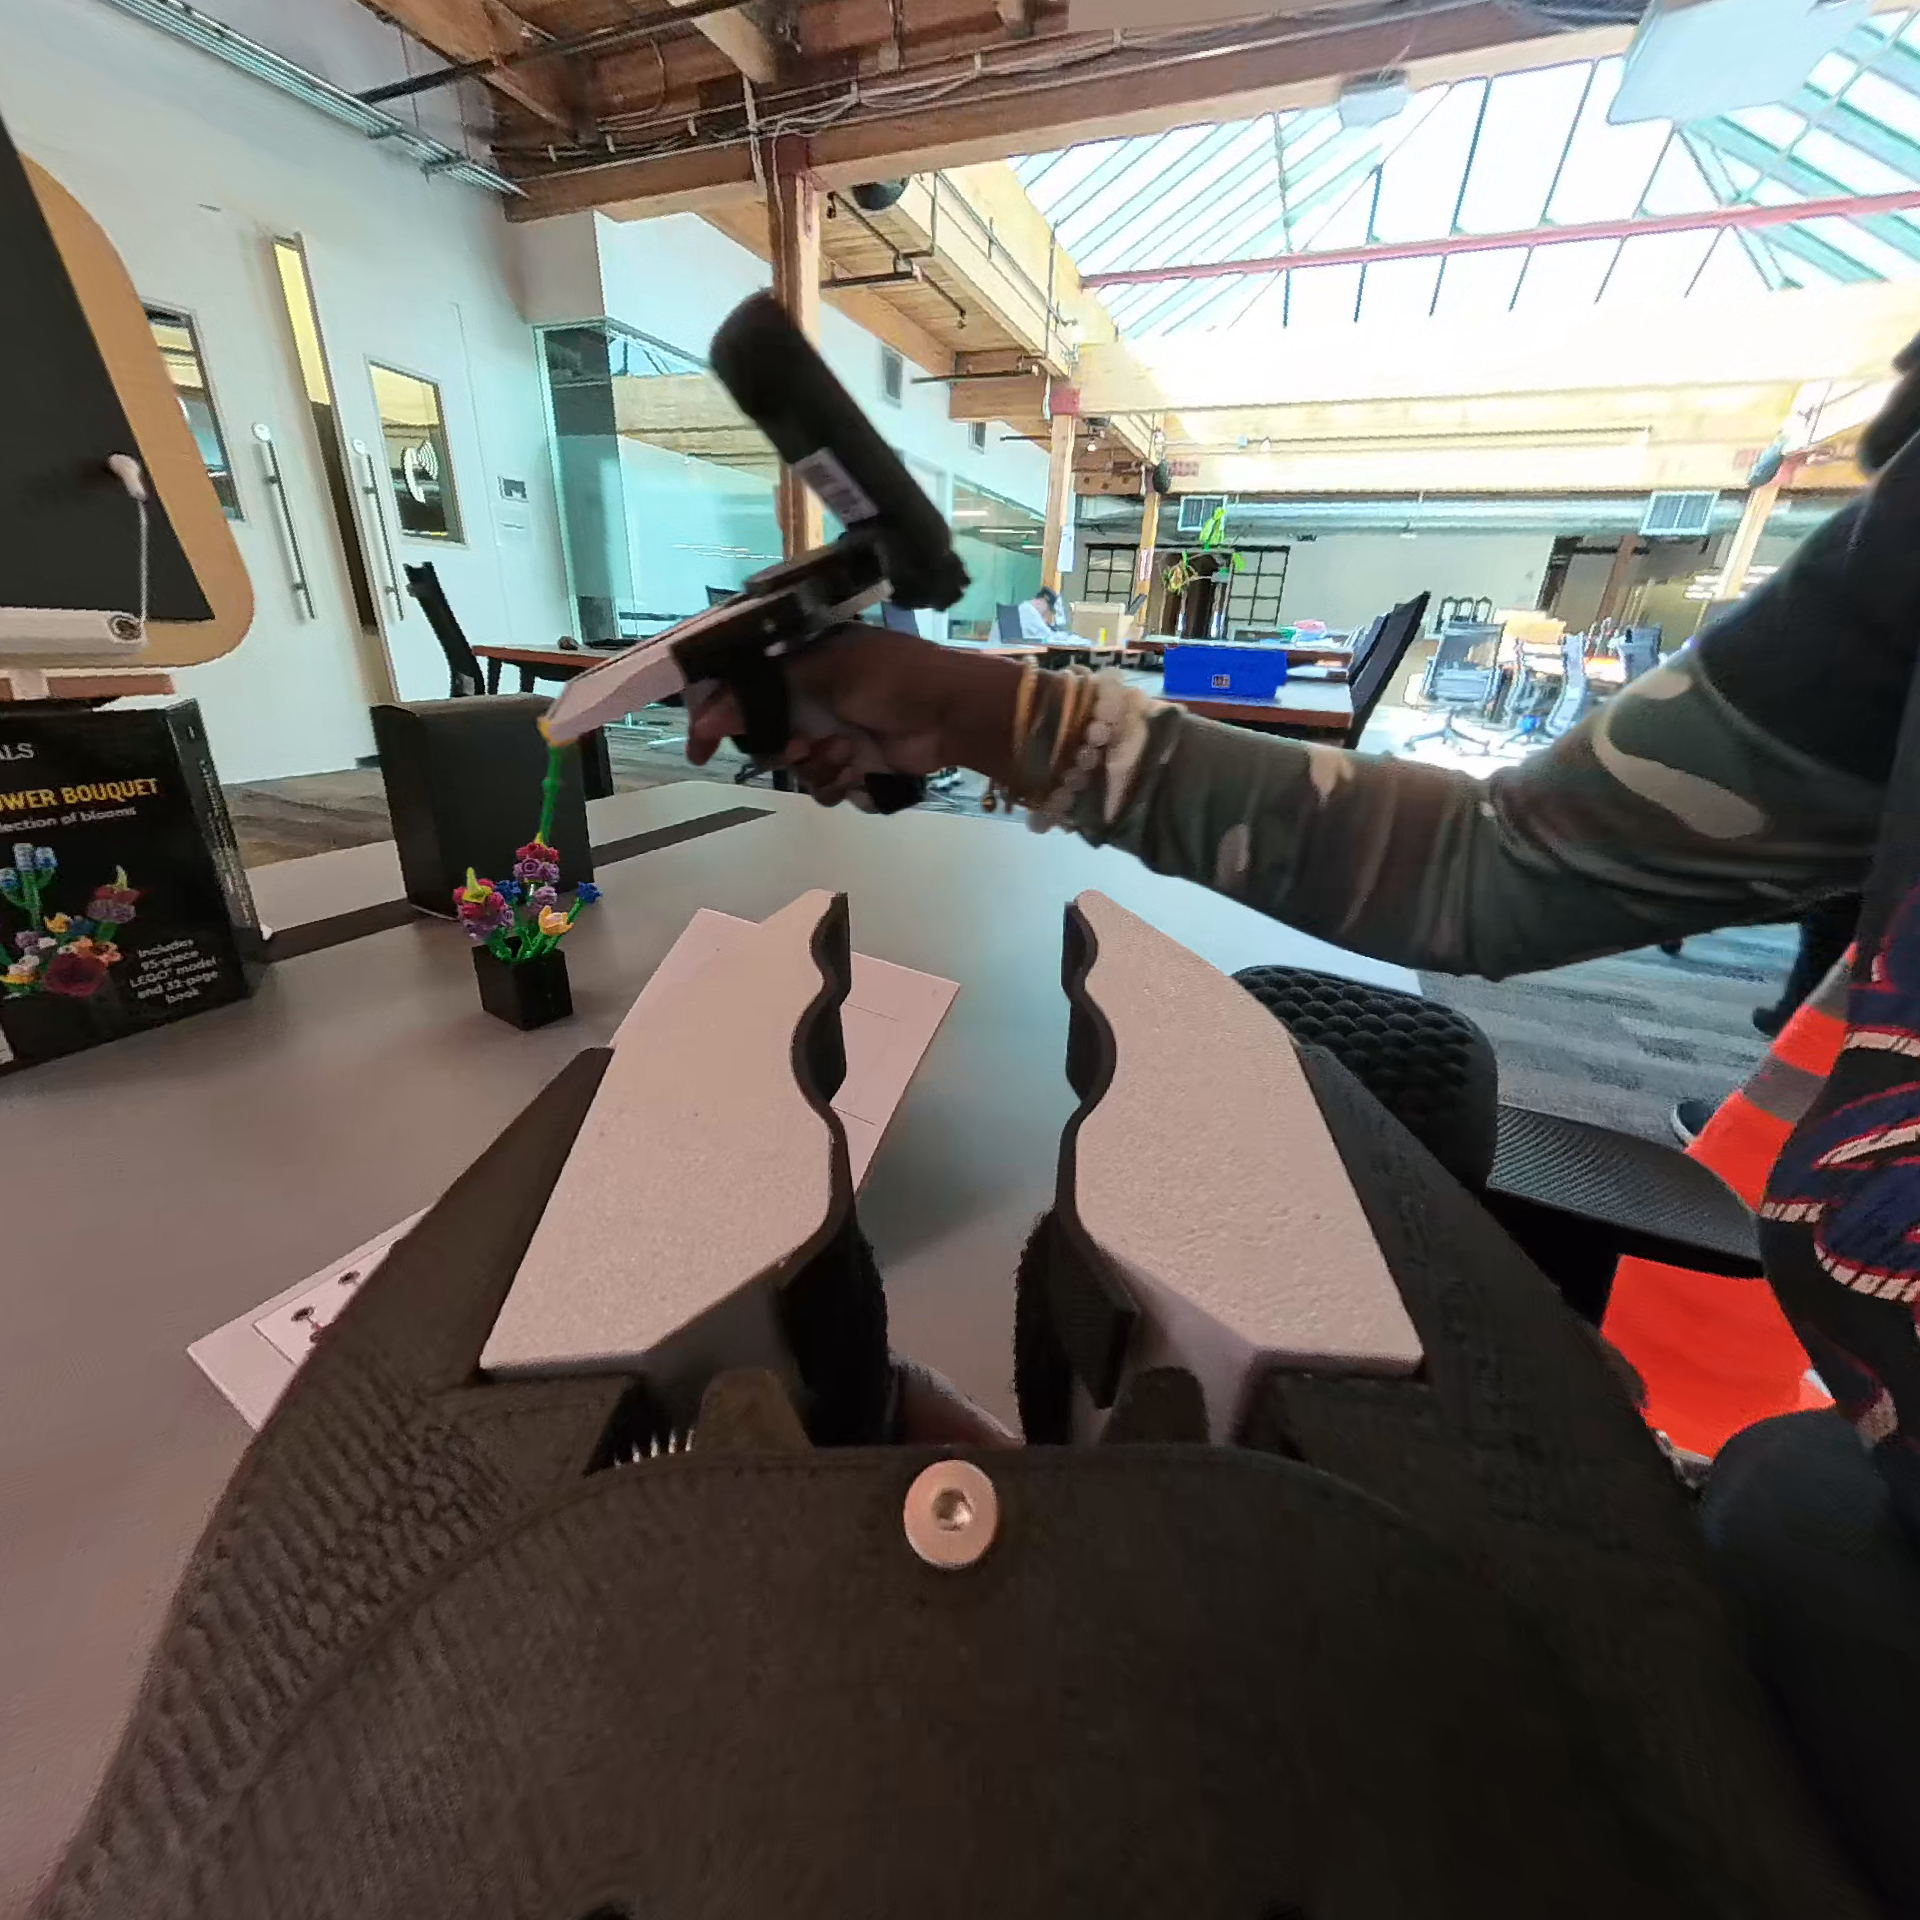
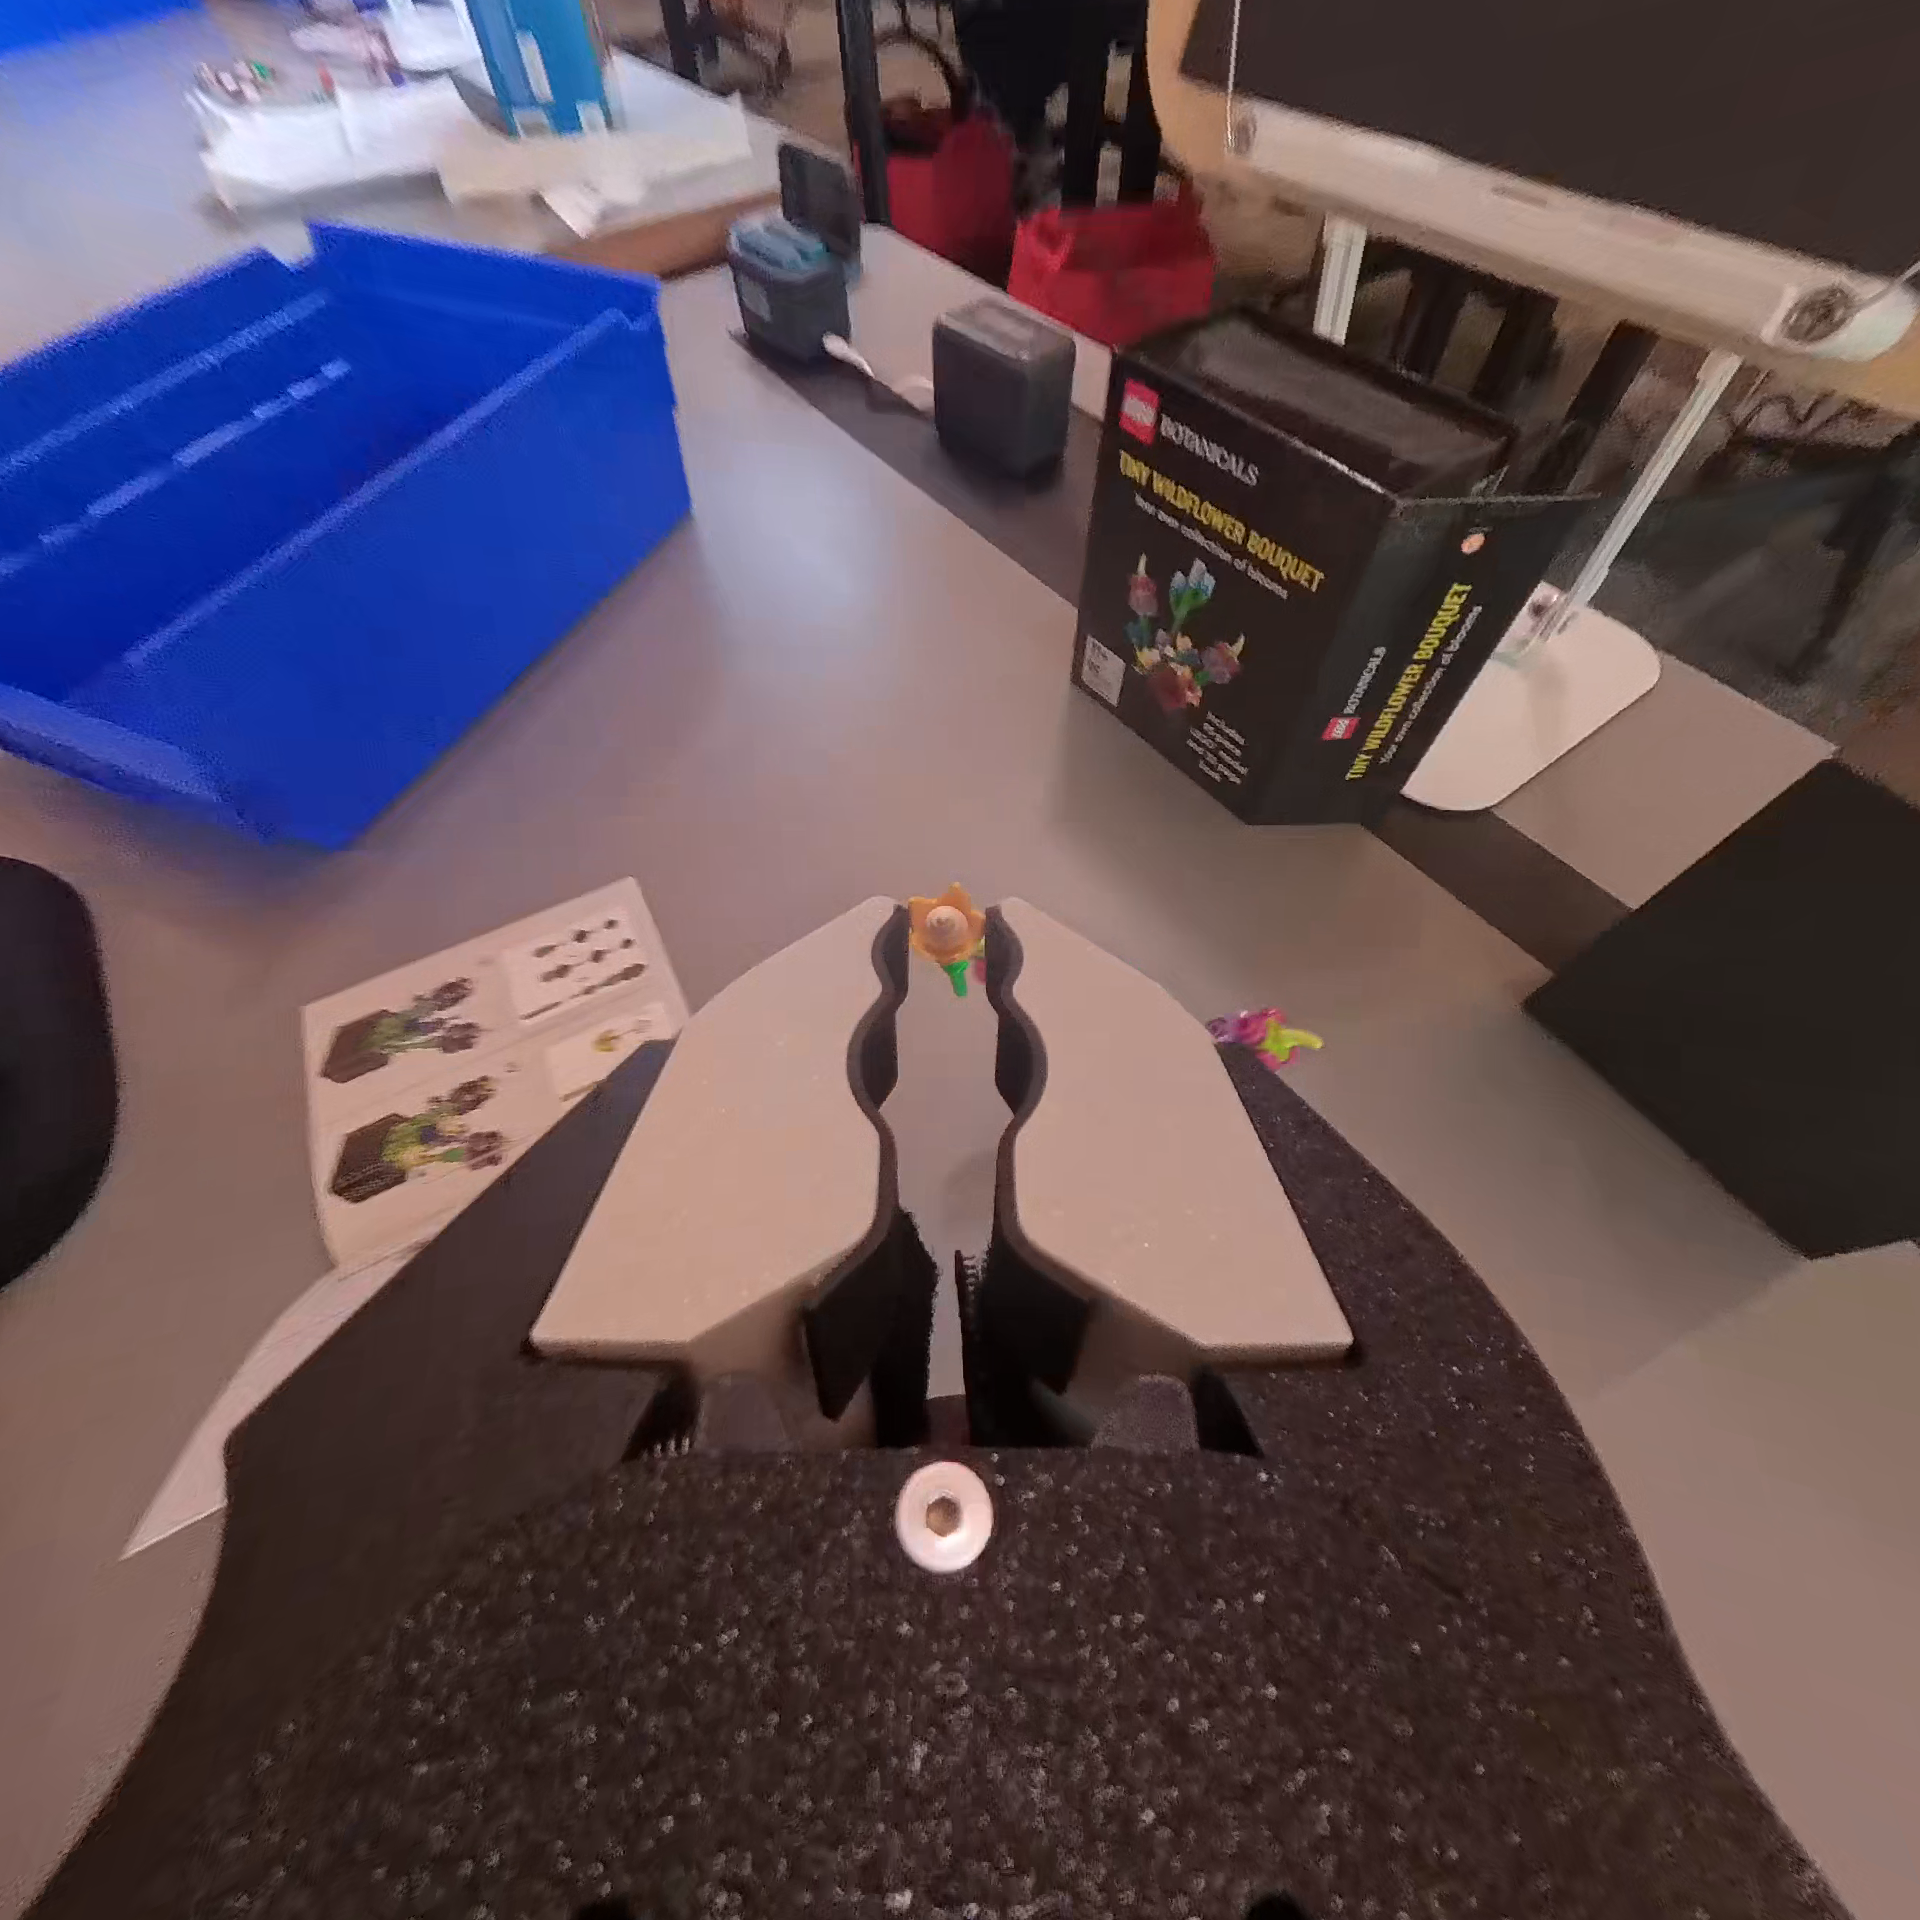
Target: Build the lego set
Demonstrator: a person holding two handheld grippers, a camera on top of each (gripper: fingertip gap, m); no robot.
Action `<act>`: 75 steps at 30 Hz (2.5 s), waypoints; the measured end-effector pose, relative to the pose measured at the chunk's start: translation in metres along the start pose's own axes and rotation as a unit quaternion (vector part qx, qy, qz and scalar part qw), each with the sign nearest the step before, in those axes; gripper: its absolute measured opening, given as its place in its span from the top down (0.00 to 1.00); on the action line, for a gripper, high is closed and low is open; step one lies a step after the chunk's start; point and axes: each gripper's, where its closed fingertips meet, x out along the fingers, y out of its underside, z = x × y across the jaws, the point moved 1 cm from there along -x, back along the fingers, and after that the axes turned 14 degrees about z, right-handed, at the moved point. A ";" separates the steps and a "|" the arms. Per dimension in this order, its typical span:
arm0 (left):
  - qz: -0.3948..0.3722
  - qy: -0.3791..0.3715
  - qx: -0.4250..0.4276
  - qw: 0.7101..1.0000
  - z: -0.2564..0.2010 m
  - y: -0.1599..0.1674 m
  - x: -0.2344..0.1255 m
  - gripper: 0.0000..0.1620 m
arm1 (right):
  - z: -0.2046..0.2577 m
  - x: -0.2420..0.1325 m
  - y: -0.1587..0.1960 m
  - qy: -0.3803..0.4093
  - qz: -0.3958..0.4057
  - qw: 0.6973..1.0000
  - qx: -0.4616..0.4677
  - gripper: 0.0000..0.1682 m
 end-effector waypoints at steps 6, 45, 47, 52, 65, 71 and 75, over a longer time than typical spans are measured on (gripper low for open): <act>0.000 0.002 -0.003 1.000 0.000 0.001 0.000 0.78 | -0.039 0.041 -0.008 -0.005 0.125 0.992 -0.016 0.92; -0.014 0.005 -0.037 0.999 0.008 0.000 -0.004 0.79 | -0.059 0.071 0.034 -0.017 0.214 0.973 0.084 0.92; -0.014 0.005 -0.036 0.999 0.008 0.000 -0.004 0.79 | -0.059 0.072 0.041 -0.016 0.230 0.969 0.084 0.92; -0.014 0.005 -0.037 0.999 0.008 0.000 -0.004 0.79 | -0.059 0.073 0.044 -0.015 0.240 0.967 0.081 0.91; -0.016 0.005 -0.039 0.999 0.008 0.000 -0.004 0.79 | -0.060 0.064 0.035 -0.015 0.224 0.972 0.064 0.97; -0.016 0.005 -0.039 0.999 0.008 0.000 -0.004 0.80 | -0.057 0.069 0.043 -0.015 0.241 0.969 0.055 0.97; -0.015 0.005 -0.040 0.999 0.008 0.000 -0.003 0.80 | -0.056 0.057 0.025 -0.013 0.193 0.979 0.060 0.97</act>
